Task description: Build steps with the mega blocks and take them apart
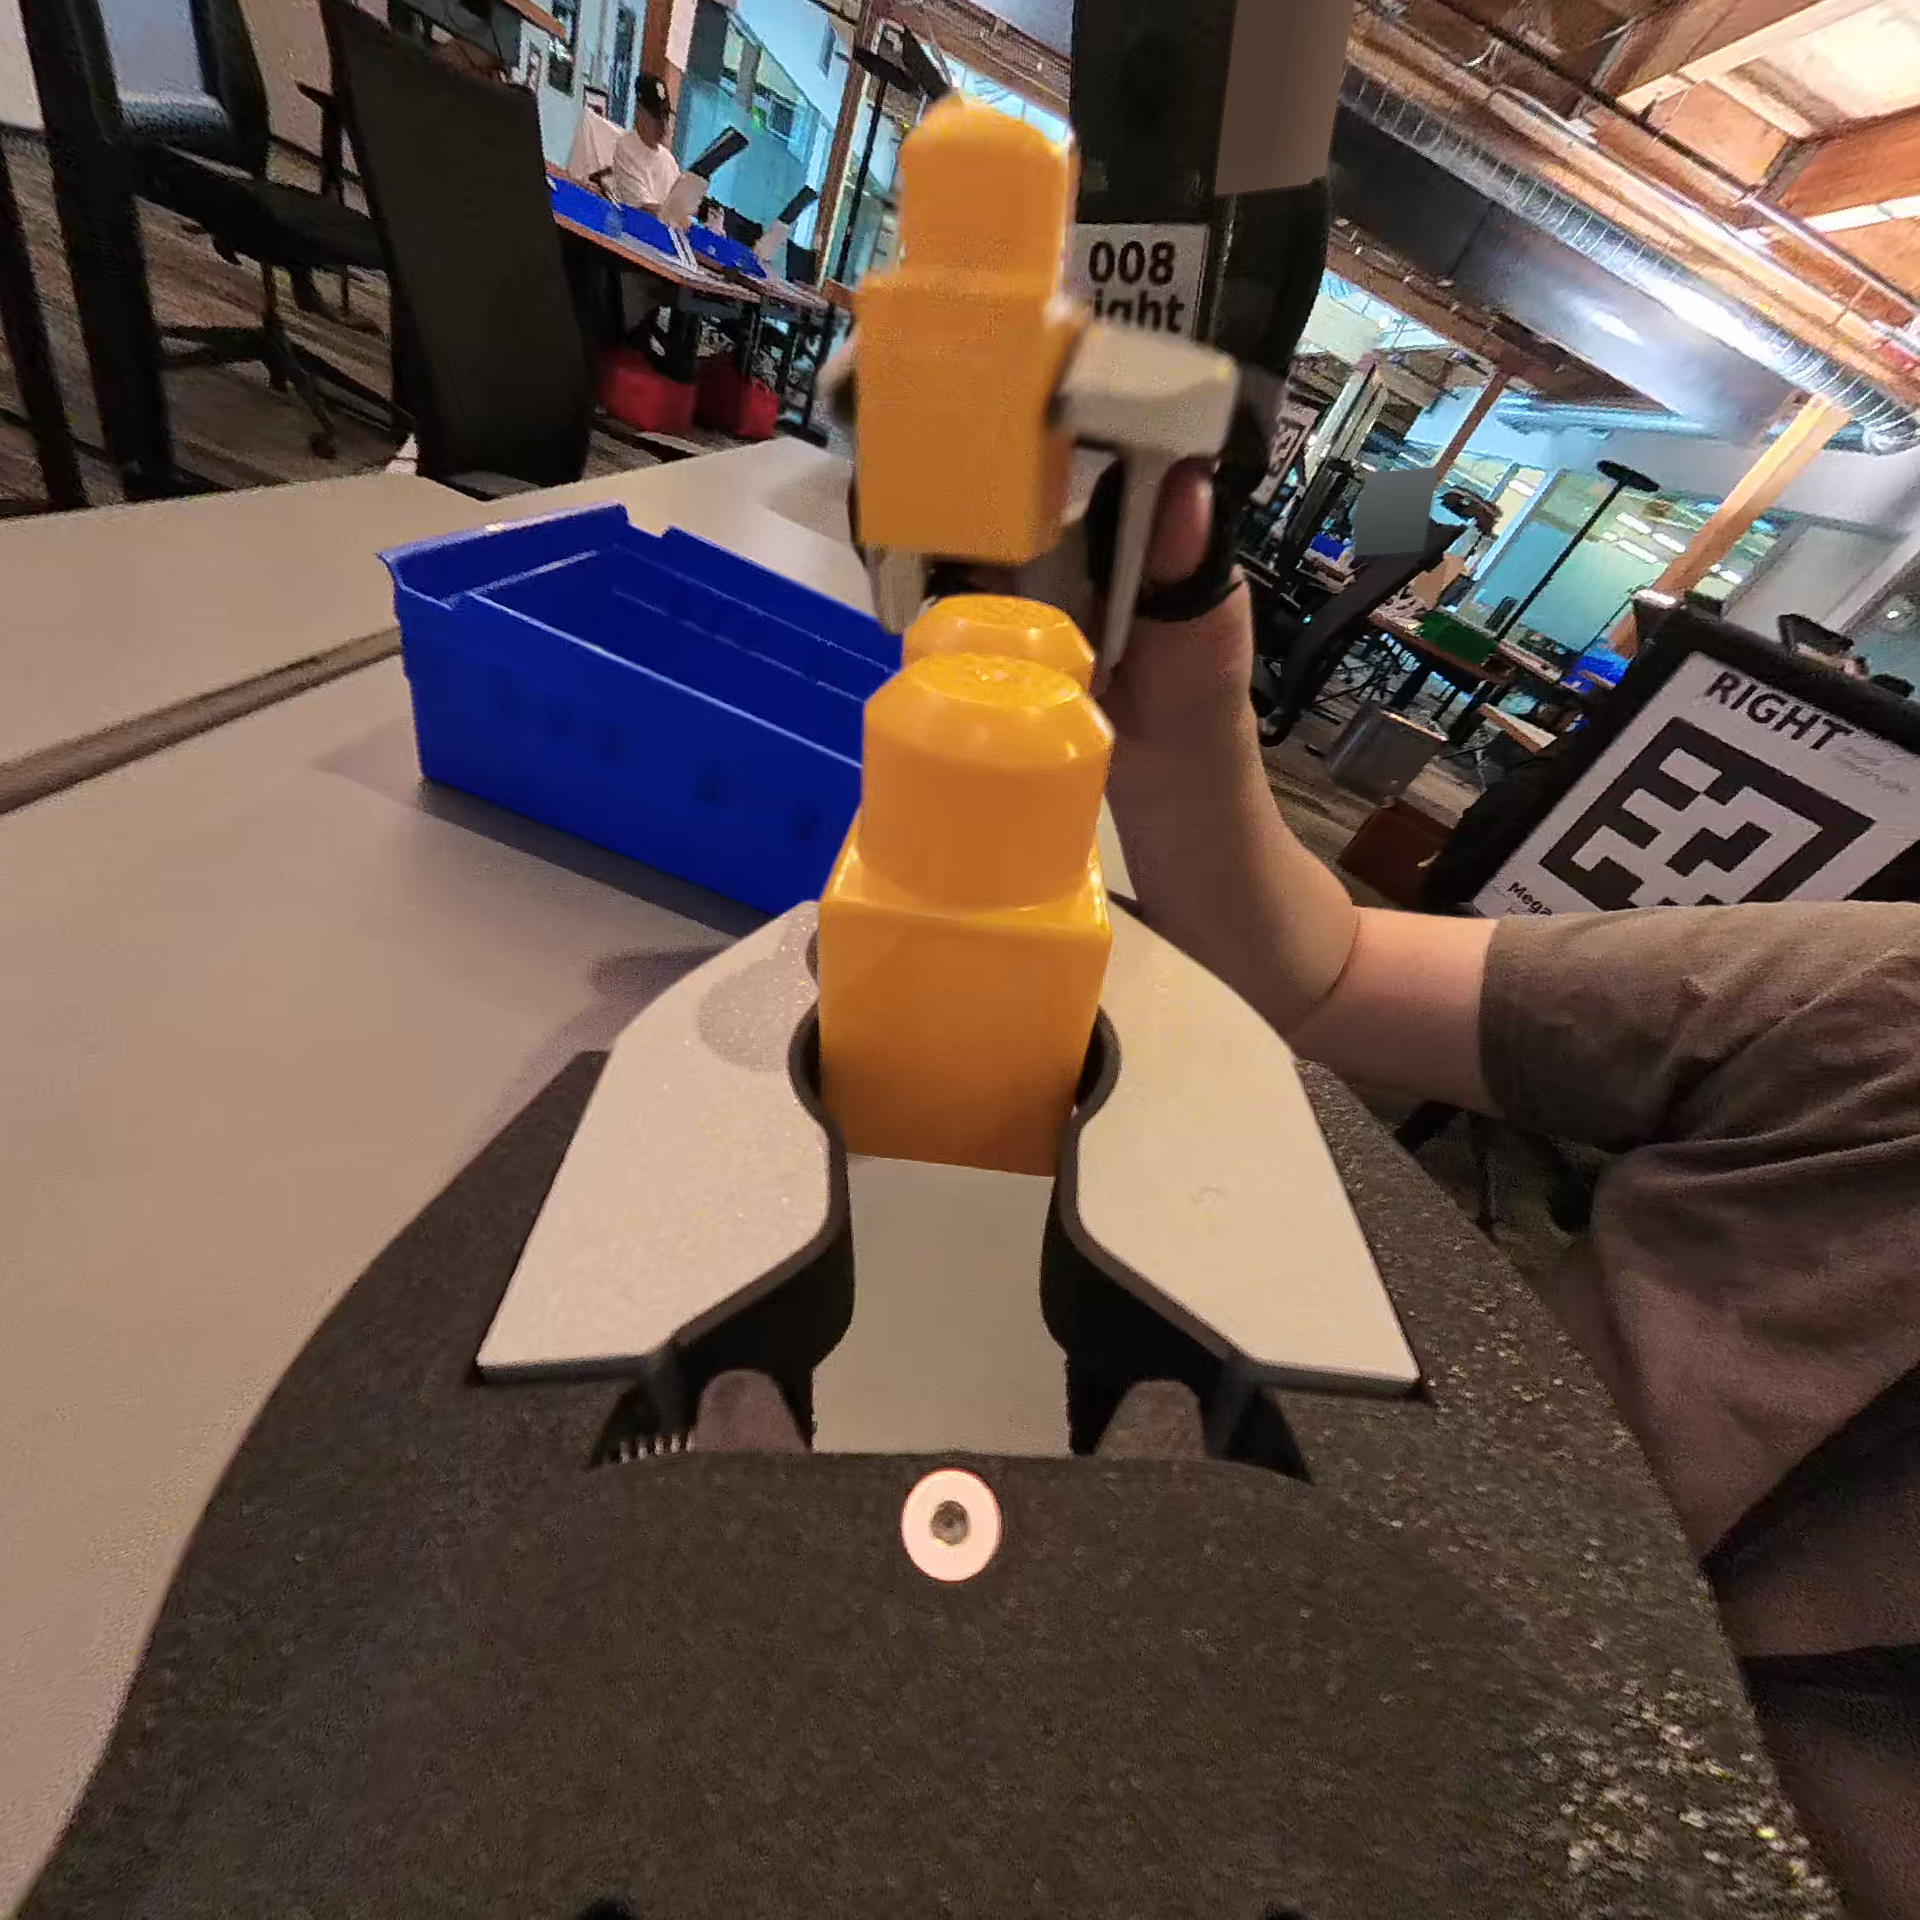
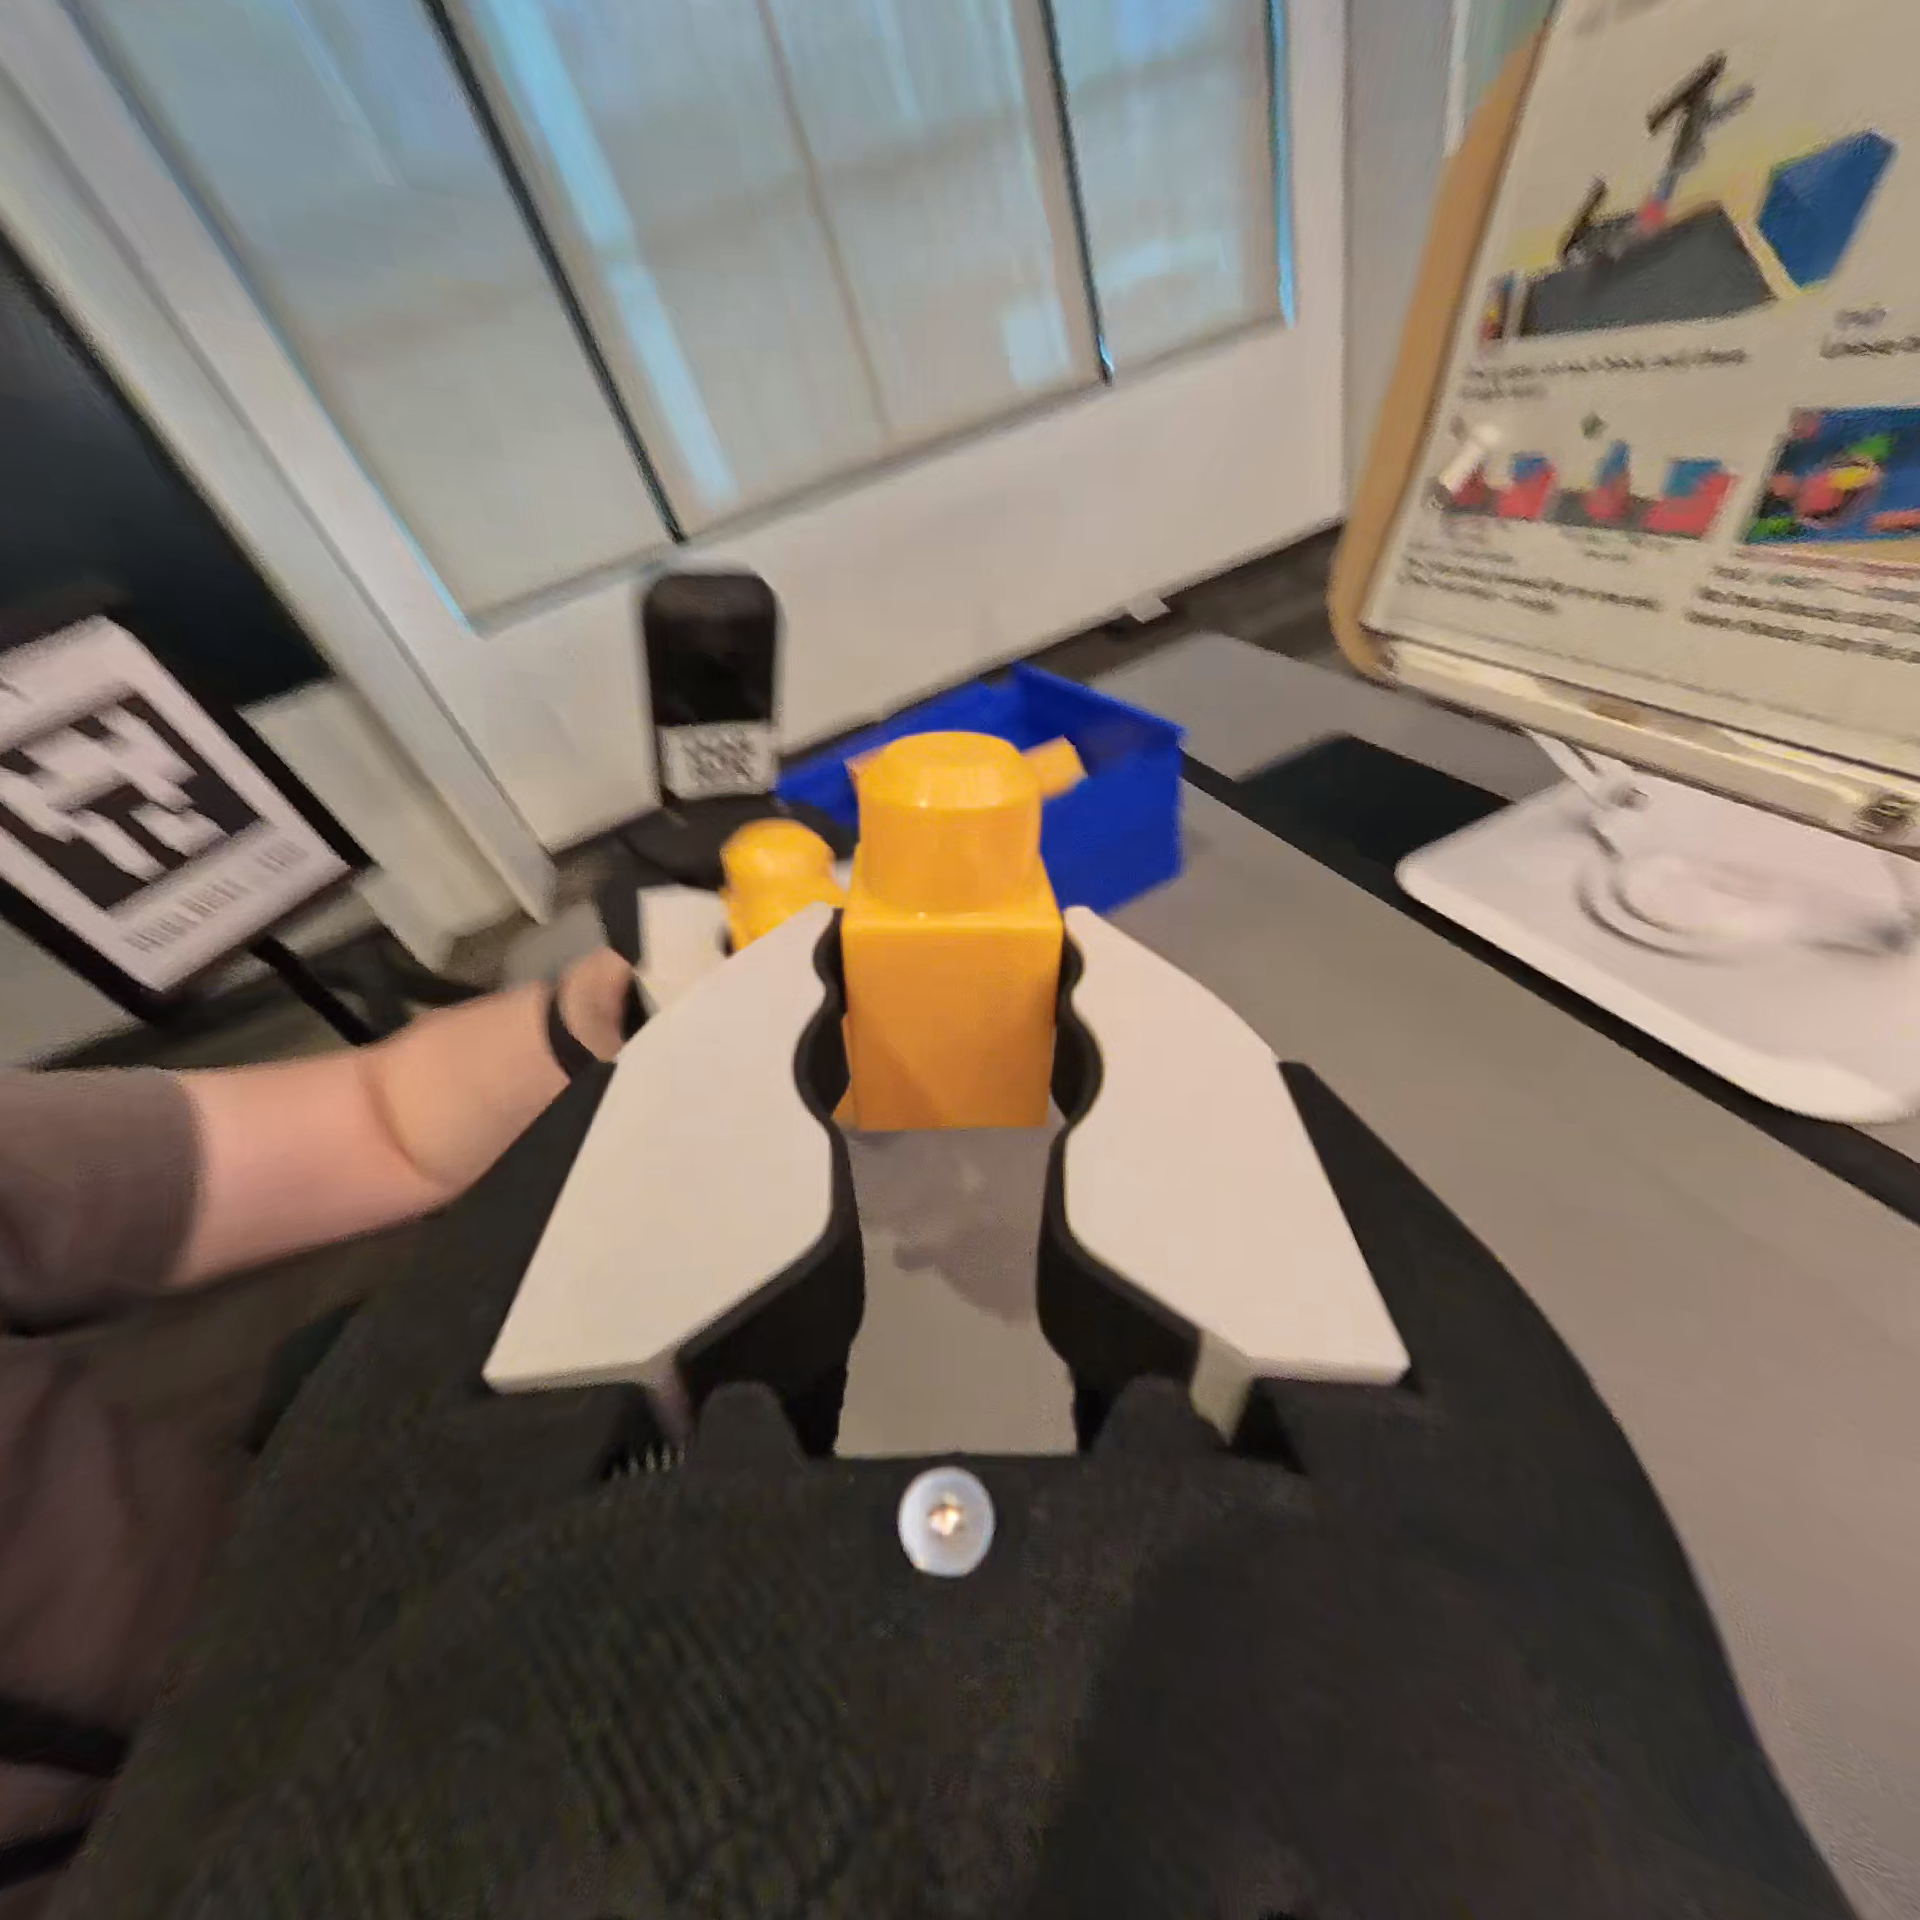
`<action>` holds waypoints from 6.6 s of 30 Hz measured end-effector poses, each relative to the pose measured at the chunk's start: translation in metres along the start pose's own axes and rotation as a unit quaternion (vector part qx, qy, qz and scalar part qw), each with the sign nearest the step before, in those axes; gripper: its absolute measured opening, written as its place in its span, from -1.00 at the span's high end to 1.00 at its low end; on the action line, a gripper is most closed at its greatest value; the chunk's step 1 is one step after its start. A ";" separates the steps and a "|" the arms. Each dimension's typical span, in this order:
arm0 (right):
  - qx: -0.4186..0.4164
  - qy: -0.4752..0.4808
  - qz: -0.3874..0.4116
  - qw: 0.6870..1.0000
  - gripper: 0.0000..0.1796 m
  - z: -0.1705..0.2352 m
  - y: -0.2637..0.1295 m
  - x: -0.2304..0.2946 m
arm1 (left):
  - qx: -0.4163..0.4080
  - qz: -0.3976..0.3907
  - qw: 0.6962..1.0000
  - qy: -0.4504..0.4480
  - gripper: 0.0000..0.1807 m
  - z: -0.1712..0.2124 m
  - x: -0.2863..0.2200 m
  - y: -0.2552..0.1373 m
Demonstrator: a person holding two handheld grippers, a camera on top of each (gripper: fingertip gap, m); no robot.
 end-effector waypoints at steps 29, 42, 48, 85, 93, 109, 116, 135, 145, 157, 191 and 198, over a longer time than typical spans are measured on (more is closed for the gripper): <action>-0.013 0.065 -0.113 0.991 0.59 0.035 0.037 0.017 | -0.014 0.049 0.997 -0.054 0.56 0.013 -0.001 0.010; -0.016 0.050 -0.103 0.993 0.59 0.035 0.037 0.018 | -0.006 0.035 0.998 -0.043 0.56 0.011 -0.001 0.007; 0.050 -0.016 -0.119 0.992 0.45 0.023 0.027 0.028 | 0.052 0.039 0.998 0.008 0.55 0.010 -0.009 0.008; 0.367 -0.207 0.294 0.858 0.59 0.058 -0.174 -0.180 | 0.221 -0.009 0.971 0.089 0.29 0.050 -0.002 0.022; 0.451 -0.292 0.265 0.801 0.59 0.087 -0.144 -0.198 | 0.217 0.002 0.973 0.079 0.31 0.050 -0.002 0.022; 0.473 -0.297 0.359 0.748 0.45 0.093 -0.163 -0.223 | 0.220 0.016 0.973 0.066 0.33 0.054 -0.005 0.025; 0.483 -0.309 0.379 0.726 0.62 0.094 -0.155 -0.227 | 0.222 0.019 0.972 0.069 0.34 0.054 -0.007 0.025; 0.508 -0.231 0.341 0.756 0.67 0.120 -0.152 -0.233 | 0.222 0.014 0.972 0.070 0.35 0.052 -0.007 0.025; 0.439 -0.239 0.372 0.782 0.66 0.081 -0.167 -0.217 | 0.150 -0.166 0.962 0.156 0.29 -0.031 -0.003 -0.063; 0.396 -0.257 0.414 0.778 0.63 0.043 -0.184 -0.191 | 0.351 -0.513 0.780 0.075 0.23 -0.007 0.049 -0.222; 0.305 -0.313 0.484 0.758 0.62 -0.014 -0.178 -0.146 | 0.271 -0.426 0.849 0.156 0.53 -0.041 -0.014 -0.137; 0.325 -0.339 0.463 0.752 0.62 -0.011 -0.160 -0.136 | 0.417 -0.404 0.761 0.290 0.54 0.027 0.018 -0.028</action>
Point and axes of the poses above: each gripper's, where its closed fingertips meet, y out along the fingers, z out of its underside, x = y × z across the jaws, the point moved 6 cm from there along -y, back along the fingers, and after that the axes turned 2 degrees about z, right-handed, at the moved point
